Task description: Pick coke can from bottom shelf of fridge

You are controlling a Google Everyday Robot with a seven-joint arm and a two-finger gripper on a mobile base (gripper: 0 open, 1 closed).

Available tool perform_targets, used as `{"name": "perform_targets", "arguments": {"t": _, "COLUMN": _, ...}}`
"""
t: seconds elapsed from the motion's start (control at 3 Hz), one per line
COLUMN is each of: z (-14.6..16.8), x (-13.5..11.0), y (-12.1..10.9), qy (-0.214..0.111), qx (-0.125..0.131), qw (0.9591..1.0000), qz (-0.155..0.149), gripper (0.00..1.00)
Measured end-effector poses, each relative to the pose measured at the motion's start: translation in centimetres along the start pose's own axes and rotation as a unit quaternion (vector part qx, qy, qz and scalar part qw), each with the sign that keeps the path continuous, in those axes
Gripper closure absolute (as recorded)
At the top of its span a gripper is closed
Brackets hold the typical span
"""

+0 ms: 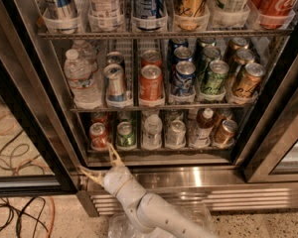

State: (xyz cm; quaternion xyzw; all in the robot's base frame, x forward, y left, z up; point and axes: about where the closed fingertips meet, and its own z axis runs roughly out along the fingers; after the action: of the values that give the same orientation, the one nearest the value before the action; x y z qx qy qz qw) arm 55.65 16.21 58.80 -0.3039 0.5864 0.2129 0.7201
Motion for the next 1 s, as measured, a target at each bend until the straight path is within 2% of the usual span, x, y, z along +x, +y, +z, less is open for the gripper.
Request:
{"name": "perform_targets", "arguments": {"t": 0.33, "z": 0.27, "x": -0.05, "y": -0.39, "qy": -0.008, "qx": 0.025, "qw": 0.9997, "qz": 0.001, "gripper": 0.26}}
{"name": "perform_targets", "arguments": {"t": 1.0, "z": 1.03, "x": -0.11, "y": -1.35, "qy": -0.02, "qx": 0.05, "qw": 0.9986, "qz": 0.002, "gripper": 0.25}}
